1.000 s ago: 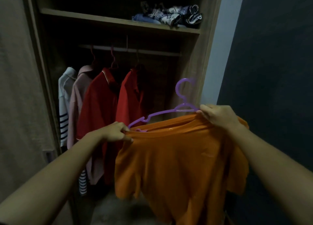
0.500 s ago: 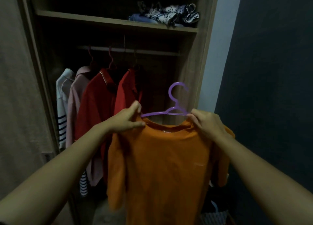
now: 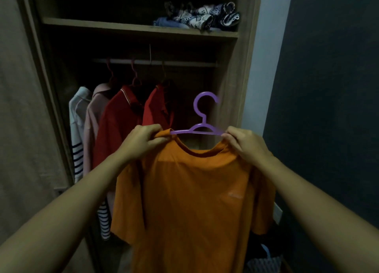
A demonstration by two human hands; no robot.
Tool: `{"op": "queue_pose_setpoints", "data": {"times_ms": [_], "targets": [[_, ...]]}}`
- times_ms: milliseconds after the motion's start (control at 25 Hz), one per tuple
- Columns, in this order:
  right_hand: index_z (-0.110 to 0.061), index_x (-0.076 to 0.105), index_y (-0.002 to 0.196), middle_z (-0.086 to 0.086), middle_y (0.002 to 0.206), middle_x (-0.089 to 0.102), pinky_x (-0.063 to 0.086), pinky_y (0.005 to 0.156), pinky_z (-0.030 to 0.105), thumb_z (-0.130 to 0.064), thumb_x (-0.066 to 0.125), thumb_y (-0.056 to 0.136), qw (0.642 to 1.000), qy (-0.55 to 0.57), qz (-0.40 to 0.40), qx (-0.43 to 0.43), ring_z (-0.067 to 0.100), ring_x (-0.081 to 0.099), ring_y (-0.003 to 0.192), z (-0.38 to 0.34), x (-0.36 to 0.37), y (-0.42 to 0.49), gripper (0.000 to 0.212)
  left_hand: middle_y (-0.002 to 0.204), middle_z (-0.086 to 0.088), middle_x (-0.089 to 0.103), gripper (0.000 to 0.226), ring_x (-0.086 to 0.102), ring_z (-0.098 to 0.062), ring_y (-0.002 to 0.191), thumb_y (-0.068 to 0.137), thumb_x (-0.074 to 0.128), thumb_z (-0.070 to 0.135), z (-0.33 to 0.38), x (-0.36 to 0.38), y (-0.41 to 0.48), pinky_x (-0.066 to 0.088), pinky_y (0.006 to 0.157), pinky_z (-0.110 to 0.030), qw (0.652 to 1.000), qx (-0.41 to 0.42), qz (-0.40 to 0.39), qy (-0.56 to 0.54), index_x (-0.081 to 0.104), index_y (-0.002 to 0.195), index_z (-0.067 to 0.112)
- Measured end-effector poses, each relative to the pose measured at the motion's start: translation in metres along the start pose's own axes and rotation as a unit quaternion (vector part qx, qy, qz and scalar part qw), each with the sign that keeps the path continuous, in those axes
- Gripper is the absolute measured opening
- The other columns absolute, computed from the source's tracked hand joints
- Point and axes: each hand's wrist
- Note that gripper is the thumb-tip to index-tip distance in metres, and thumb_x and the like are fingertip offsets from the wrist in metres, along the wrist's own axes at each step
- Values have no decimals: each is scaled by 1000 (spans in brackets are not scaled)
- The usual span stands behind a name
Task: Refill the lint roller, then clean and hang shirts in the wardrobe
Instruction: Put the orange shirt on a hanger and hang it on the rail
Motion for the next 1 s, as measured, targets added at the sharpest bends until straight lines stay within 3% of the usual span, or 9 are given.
{"op": "queue_pose_setpoints", "data": {"times_ms": [120,240,360,480,560,680,840,1000], "targets": [[-31,48,85,-16,66,47,41,59,19,-53,28,92,997,29,-20,68,5,52,65,4,-2,3,31,57,7,51,30,49,-10,52,84,64,35,-1,-3,-1,33,49,-28,997,-37,58,32,45,62,29],[-30,53,88,-14,69,52,50,67,32,-61,23,85,991,76,14,107,10,58,70,-1,0,7,44,59,10,49,18,49,-10,55,85,62,36,2,-6,1,33,51,-27,989,-45,92,108,46,79,30],[-31,53,88,-15,72,54,52,76,44,-65,24,83,985,110,24,128,12,59,74,1,0,7,45,84,11,64,29,62,-4,74,83,59,53,-8,-22,1,49,64,-22,1000,-22,-7,-3,60,99,30],[-35,51,85,-15,73,55,51,80,48,-61,30,86,983,130,6,132,9,58,74,3,1,11,33,92,11,68,24,63,0,87,85,56,52,-13,-32,-5,48,72,-17,997,-20,-40,-58,65,96,32],[-39,51,82,-14,75,57,52,78,47,-59,34,87,979,153,-6,133,7,57,77,4,0,18,27,90,14,70,13,63,4,90,88,55,39,-15,-34,-8,48,72,-13,993,-35,-38,-102,65,95,37],[-40,53,82,-15,80,58,50,79,42,-61,34,86,971,189,-2,147,6,57,82,1,0,29,29,94,25,68,12,62,5,94,91,53,36,-20,-39,-10,48,74,-10,992,-44,-37,-112,63,98,40],[-30,57,96,-16,85,57,46,76,26,-44,34,95,960,247,-48,123,5,56,84,-4,-3,39,26,86,13,67,22,62,-1,84,90,46,47,-29,-43,-14,48,72,-23,995,-45,7,-88,63,90,34],[-37,57,91,-17,87,57,40,74,18,-30,37,98,953,260,-102,112,-2,54,85,5,-3,38,22,84,10,68,16,62,2,82,95,48,35,-33,-44,-14,45,70,-21,992,-69,24,-100,63,90,34]]}}
Point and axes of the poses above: each hand's wrist, its own y-axis towards the middle knuckle, its own x-axis out of the palm, z = x × y
